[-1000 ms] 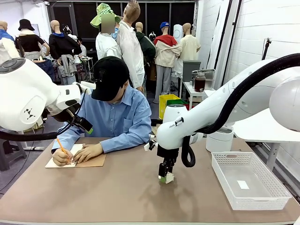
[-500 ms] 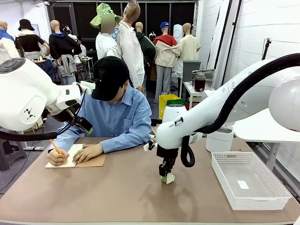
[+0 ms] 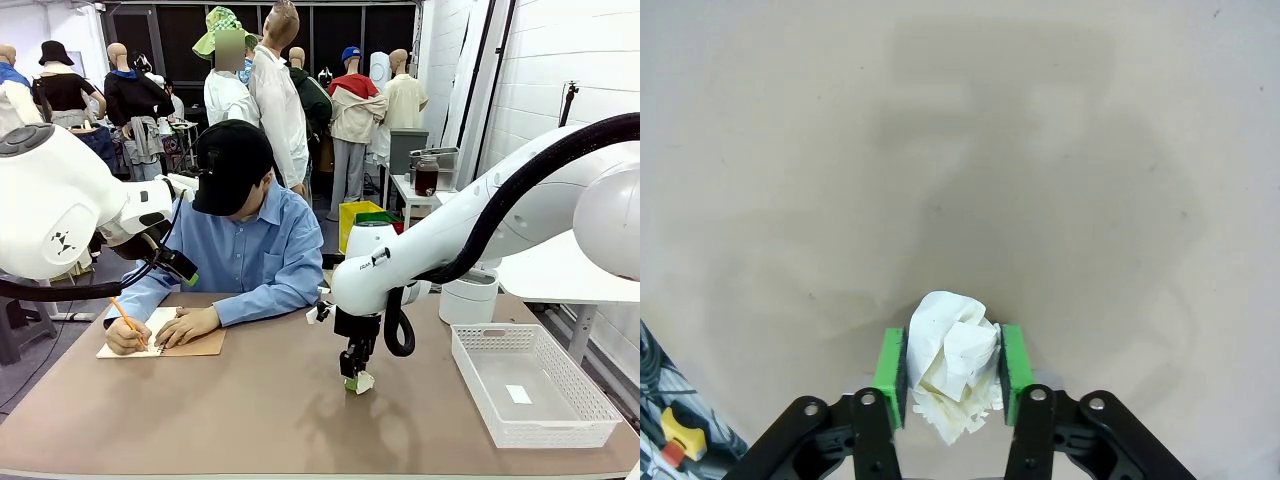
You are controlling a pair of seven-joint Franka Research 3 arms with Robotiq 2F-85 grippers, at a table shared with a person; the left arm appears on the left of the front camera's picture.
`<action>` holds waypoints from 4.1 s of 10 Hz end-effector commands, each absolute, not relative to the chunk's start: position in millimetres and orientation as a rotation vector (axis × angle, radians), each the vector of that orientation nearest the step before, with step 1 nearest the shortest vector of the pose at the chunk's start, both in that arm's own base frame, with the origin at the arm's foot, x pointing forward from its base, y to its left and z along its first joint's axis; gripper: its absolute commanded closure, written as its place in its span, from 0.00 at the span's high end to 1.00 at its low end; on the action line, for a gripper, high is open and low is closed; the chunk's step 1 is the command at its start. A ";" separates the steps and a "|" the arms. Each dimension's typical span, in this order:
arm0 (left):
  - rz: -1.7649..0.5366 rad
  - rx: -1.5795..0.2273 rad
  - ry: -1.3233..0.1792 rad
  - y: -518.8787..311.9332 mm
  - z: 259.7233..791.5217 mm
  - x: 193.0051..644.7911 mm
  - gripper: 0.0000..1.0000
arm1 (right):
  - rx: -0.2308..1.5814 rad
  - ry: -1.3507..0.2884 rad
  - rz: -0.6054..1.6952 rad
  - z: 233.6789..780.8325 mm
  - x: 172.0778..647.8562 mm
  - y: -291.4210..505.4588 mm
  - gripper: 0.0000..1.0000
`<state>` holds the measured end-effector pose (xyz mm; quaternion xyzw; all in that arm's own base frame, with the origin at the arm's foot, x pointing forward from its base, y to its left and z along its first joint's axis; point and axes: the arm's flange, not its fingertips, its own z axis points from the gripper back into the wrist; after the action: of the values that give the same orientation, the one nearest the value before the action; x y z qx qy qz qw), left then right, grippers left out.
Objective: Sort the paper based on its condition.
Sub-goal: If a person hands you a paper, place it in the Organizing basket , and if it's crumpled, put it in the Trash can.
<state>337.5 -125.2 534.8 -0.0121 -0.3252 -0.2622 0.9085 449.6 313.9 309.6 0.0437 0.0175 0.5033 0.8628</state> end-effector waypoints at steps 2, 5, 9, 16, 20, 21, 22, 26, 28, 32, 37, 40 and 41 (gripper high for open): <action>-0.541 -0.025 -0.665 -124.5 534.5 337.3 1.00 | 0.102 0.065 1.029 318.6 452.0 310.3 0.31; -0.541 -0.025 -0.665 -124.5 534.5 337.3 1.00 | 0.075 0.090 1.010 343.5 457.1 290.0 0.31; -0.541 -0.025 -0.665 -124.5 534.5 337.3 1.00 | -0.031 0.021 0.920 419.0 477.0 237.5 0.31; -0.541 -0.025 -0.665 -124.5 534.5 337.3 1.00 | -0.153 -0.061 0.857 486.4 534.0 188.0 0.31; -0.541 -0.025 -0.665 -124.5 534.5 337.3 1.00 | -0.160 -0.066 0.894 491.2 524.1 180.6 0.31; -0.541 -0.025 -0.665 -124.5 534.5 337.3 1.00 | -0.160 -0.066 0.894 491.2 524.1 180.6 0.31; -0.541 -0.025 -0.665 -124.5 534.5 337.3 1.00 | -0.158 -0.071 0.891 492.8 528.6 182.6 0.31; -0.541 -0.025 -0.665 -124.5 534.5 337.3 1.00 | -0.260 -0.109 0.824 496.8 559.6 142.8 0.31; -0.541 -0.025 -0.665 -124.5 534.5 337.3 1.00 | -0.324 -0.126 0.801 495.7 580.2 119.6 0.31; -0.541 -0.025 -0.665 -124.5 534.5 337.3 1.00 | -0.381 -0.145 0.770 493.5 622.2 86.9 0.31; -0.541 -0.025 -0.665 -124.5 534.5 337.3 1.00 | -0.374 -0.124 0.778 484.0 657.3 68.7 0.31; -0.541 -0.025 -0.665 -124.5 534.5 337.3 1.00 | -0.352 -0.137 0.767 481.1 649.7 68.7 0.31; -0.541 -0.025 -0.665 -124.5 534.5 337.3 1.00 | -0.352 -0.137 0.767 481.1 649.7 68.7 0.31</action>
<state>337.5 -125.0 534.8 -0.0121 -0.3252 -0.2620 0.9085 651.3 69.6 481.3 -0.1700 -0.0637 0.3719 0.9103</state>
